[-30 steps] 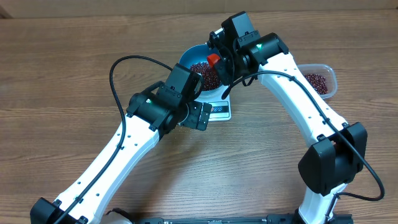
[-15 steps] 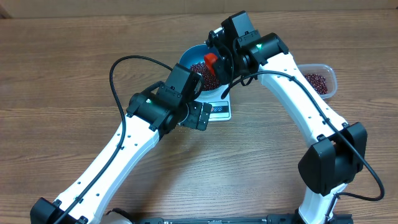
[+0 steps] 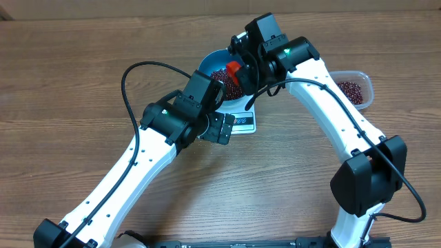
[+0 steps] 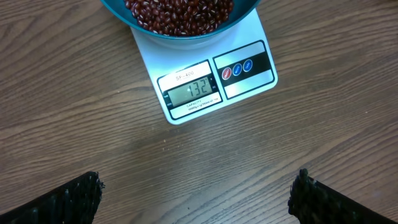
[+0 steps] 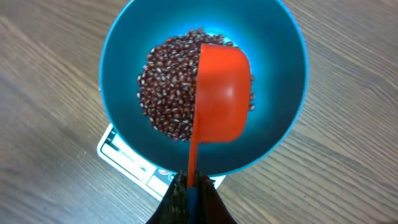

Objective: Scoop item into bowl and weigh 150g on scale
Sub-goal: 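Move the empty scoop back right to the bean tub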

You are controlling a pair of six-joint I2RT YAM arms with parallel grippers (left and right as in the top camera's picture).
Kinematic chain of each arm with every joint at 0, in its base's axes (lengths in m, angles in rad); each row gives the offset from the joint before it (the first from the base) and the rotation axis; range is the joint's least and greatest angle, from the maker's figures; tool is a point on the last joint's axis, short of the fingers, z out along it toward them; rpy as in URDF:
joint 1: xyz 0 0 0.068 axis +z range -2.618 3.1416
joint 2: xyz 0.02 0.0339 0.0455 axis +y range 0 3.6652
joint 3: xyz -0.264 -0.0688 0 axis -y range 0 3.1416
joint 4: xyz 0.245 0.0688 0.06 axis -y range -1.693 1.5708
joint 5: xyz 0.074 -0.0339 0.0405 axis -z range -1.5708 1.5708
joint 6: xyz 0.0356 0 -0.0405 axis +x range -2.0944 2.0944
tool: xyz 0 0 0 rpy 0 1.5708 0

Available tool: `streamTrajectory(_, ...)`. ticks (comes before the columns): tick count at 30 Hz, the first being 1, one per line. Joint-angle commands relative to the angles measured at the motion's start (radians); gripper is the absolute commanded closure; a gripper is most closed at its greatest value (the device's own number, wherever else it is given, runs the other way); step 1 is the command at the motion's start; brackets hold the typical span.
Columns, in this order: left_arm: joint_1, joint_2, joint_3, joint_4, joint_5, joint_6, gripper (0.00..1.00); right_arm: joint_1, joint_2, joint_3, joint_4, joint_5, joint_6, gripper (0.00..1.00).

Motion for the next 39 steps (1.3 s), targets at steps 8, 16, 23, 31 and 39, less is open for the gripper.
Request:
streamTrajectory(8,0.001,-0.008,-0.006,0.002,-0.01,0.014,0.01,-0.022,-0.047,0.034,-0.002,-0.119,0.009,0.96)
streamTrajectory(16,0.001,-0.008,-0.006,0.002,-0.01,0.014,0.01,-0.131,-0.16,0.034,-0.015,-0.037,0.131,0.96)
streamTrajectory(23,0.001,-0.008,-0.006,0.002,-0.01,0.014,0.01,-0.35,-0.23,0.033,-0.153,0.11,0.148,0.97)
streamTrajectory(31,0.001,-0.008,-0.006,0.002,-0.01,0.014,0.01,-0.498,-0.219,-0.068,-0.225,0.269,0.148,0.96)
streamTrajectory(39,0.001,-0.008,-0.006,0.002,-0.01,0.014,0.0,-0.523,-0.156,-0.211,-0.158,0.286,0.149,0.96)
